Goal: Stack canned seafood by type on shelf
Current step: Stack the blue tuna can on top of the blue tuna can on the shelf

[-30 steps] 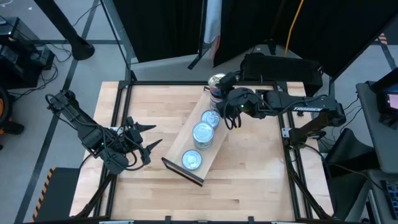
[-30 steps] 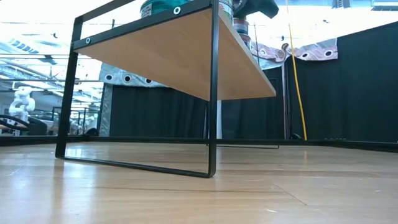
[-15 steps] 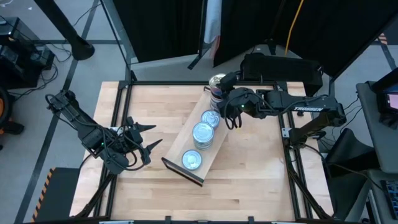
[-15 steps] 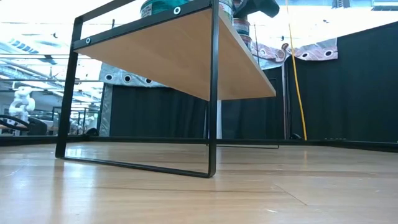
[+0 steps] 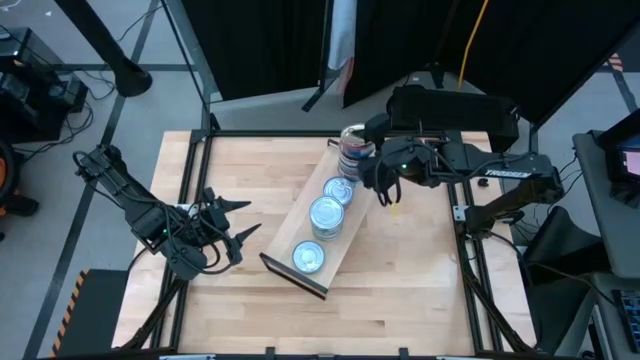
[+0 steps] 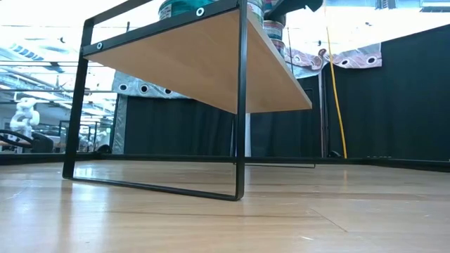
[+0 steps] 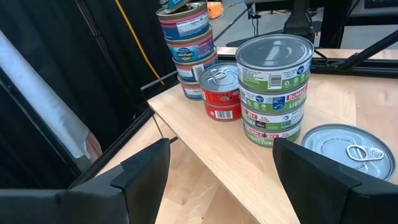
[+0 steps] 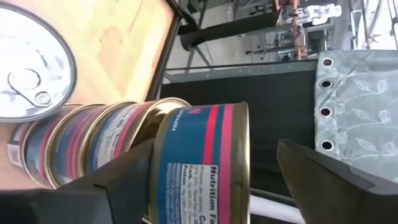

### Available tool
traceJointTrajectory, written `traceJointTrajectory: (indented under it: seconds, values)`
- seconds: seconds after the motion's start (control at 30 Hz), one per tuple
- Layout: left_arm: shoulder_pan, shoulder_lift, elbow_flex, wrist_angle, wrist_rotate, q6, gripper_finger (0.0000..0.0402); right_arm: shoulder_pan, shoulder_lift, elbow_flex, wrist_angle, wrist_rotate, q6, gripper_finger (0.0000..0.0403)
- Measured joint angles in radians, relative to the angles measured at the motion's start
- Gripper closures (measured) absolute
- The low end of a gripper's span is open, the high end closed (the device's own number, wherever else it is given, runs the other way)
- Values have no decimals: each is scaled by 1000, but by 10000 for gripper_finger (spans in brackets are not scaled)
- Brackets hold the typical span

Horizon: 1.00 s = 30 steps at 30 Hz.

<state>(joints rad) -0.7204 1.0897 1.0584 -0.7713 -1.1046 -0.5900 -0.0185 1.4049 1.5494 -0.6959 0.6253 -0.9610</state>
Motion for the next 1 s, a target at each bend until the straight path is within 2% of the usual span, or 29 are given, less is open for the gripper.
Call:
traceJointTrajectory:
  seconds: [0.23,1.0]
  values:
    - [0,0,0,3,3,-6,119,0,-13,1,3,-38,30,63]
    - [0,0,0,29,56,-6,119,-41,-13,1,11,-113,140,62]
